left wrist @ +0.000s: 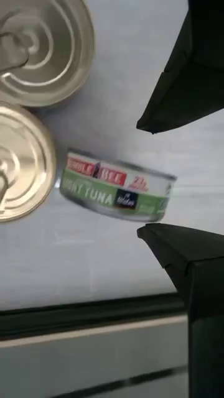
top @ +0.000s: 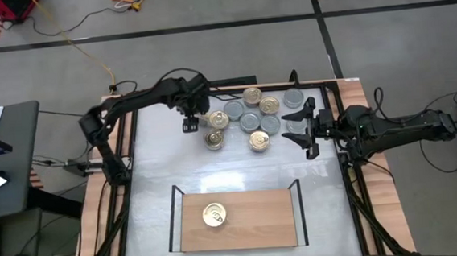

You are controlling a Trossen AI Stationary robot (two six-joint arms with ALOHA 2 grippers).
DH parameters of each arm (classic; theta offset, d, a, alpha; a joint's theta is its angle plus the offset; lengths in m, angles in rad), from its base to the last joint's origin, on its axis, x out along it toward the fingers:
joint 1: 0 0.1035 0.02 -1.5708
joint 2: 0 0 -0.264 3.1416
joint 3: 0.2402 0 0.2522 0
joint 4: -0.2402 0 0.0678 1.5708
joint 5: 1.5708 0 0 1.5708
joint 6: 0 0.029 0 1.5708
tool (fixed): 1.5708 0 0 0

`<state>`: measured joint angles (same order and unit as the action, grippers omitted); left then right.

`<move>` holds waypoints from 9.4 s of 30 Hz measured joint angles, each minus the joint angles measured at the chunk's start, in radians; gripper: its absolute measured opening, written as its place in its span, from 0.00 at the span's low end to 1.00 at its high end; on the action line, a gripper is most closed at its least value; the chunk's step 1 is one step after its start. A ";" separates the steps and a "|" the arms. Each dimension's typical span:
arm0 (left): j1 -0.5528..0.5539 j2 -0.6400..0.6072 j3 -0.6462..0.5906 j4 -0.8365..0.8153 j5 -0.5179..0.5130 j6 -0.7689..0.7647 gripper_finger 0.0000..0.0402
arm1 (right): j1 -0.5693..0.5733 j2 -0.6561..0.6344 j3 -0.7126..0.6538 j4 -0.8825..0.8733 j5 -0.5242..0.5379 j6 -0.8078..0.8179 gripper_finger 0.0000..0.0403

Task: Stack canned seafood by type on shelf
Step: Put the green tuna can on the shelf, then stack the blue tuna can on top of the blue tuna can on the shelf

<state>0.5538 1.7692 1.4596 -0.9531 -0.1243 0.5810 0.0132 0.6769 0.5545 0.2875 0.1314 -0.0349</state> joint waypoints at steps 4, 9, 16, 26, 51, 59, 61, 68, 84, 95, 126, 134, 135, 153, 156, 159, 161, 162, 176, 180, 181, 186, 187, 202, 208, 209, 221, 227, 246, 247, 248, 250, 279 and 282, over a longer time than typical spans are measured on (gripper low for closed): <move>-0.006 0.006 0.013 0.033 -0.003 0.045 0.60 | 0.000 0.000 0.000 -0.002 0.000 0.000 0.70; -0.007 0.013 0.013 0.057 0.022 0.066 0.60 | -0.001 0.000 0.000 -0.002 0.000 0.000 0.70; 0.022 0.042 0.012 0.078 0.106 0.052 0.60 | -0.001 0.000 0.000 -0.002 0.000 0.000 0.70; 0.036 0.106 -0.009 0.041 0.067 0.051 0.58 | 0.000 0.005 0.001 -0.006 0.000 -0.003 0.70; -0.154 -0.025 0.190 -0.180 0.664 -0.217 0.32 | -0.001 -0.068 0.001 -0.145 0.001 -0.019 0.70; -0.372 -0.026 0.126 0.010 0.671 -0.312 0.32 | 0.090 -0.249 -0.036 -0.182 0.000 -0.001 0.70; -0.408 -0.026 0.113 0.109 0.669 -0.384 0.32 | 0.104 -0.270 -0.057 -0.149 0.001 -0.017 0.70; -0.509 0.026 0.104 0.295 0.665 -0.557 0.33 | 0.096 -0.299 -0.086 -0.096 0.005 -0.027 0.70; -0.599 0.248 0.111 0.585 0.812 -0.875 0.33 | 0.084 -0.273 -0.087 -0.085 0.006 -0.027 0.70; -0.664 0.292 0.112 0.607 0.835 -0.919 0.34 | 0.083 -0.271 -0.087 -0.080 0.006 -0.026 0.70; -0.567 0.073 0.110 0.352 0.105 -0.407 0.66 | 0.081 -0.273 -0.087 -0.100 0.008 -0.027 0.70; -0.443 0.003 0.105 0.113 -0.060 -0.367 0.66 | 0.068 -0.272 -0.087 -0.092 0.008 -0.019 0.70; -0.426 -0.011 0.105 0.113 -0.049 -0.373 0.66 | 0.068 -0.272 -0.087 -0.092 0.008 -0.019 0.70; -0.003 0.094 0.105 0.130 0.142 -0.645 0.63 | 0.068 -0.271 -0.087 -0.093 0.008 -0.023 0.70; 0.031 0.123 0.105 0.131 0.104 -0.696 0.62 | 0.068 -0.271 -0.087 -0.093 0.008 -0.023 0.70; 0.055 0.140 0.105 0.138 0.094 -0.733 0.61 | 0.068 -0.271 -0.087 -0.093 0.008 -0.024 0.70; 0.059 0.155 0.105 0.146 0.105 -0.741 0.60 | 0.068 -0.271 -0.087 -0.093 0.008 -0.026 0.70; 0.059 0.163 0.105 0.149 0.106 -0.743 0.60 | 0.068 -0.271 -0.087 -0.093 0.008 -0.026 0.70; 0.040 0.180 0.105 0.166 0.092 -0.742 0.52 | 0.070 -0.271 -0.087 -0.092 0.007 -0.026 0.70; 0.012 0.179 0.105 0.165 0.072 -0.647 0.52 | 0.070 -0.271 -0.087 -0.092 0.007 -0.026 0.70; 0.002 0.175 0.105 0.164 0.066 -0.613 0.52 | 0.070 -0.271 -0.087 -0.092 0.007 -0.026 0.70; -0.100 0.159 0.107 0.163 -0.051 -0.408 0.52 | 0.069 -0.271 -0.087 -0.092 0.007 -0.026 0.70; -0.119 0.163 0.106 0.154 -0.082 -0.372 0.52 | 0.069 -0.271 -0.087 -0.092 0.007 -0.026 0.70; -0.213 0.237 0.107 0.132 -0.050 -0.375 0.52 | 0.071 -0.257 -0.086 -0.067 0.006 -0.019 0.70; -0.226 0.238 0.110 0.027 -0.102 -0.393 0.52 | 0.071 -0.257 -0.086 -0.070 0.006 -0.021 0.70; -0.228 0.232 0.109 0.003 -0.114 -0.406 0.52 | 0.071 -0.257 -0.086 -0.070 0.006 -0.020 0.70; -0.254 0.194 0.103 -0.358 -0.216 -0.555 0.52 | 0.072 -0.257 -0.086 -0.069 0.006 -0.019 0.70; -0.310 0.025 0.103 -0.287 -0.256 -0.527 0.52 | 0.072 -0.257 -0.086 -0.070 0.006 -0.019 0.70; -0.161 -0.683 -0.502 0.100 -0.007 -0.767 0.52 | 0.071 -0.228 -0.086 -0.020 0.006 -0.019 0.70; -0.159 -0.698 -0.523 0.104 -0.006 -0.774 0.52 | 0.071 -0.221 -0.086 -0.012 0.006 -0.019 0.70; -0.159 -0.709 -0.545 0.106 -0.003 -0.783 0.52 | 0.071 -0.214 -0.086 -0.008 0.006 -0.019 0.70; -0.159 -0.726 -0.595 0.133 0.018 -0.802 0.52 | 0.071 -0.204 -0.086 0.000 0.006 -0.019 0.70; 0.055 -0.610 -0.874 0.508 0.256 -0.834 0.52 | 0.070 -0.198 -0.086 0.013 0.006 -0.026 0.70; 0.066 -0.606 -0.874 0.510 0.277 -0.827 0.51 | 0.070 -0.198 -0.086 0.013 0.006 -0.027 0.70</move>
<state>0.6203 1.1632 0.5858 -0.4427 0.1532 -0.2458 0.0834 0.4786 0.4683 0.3008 0.1379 -0.0614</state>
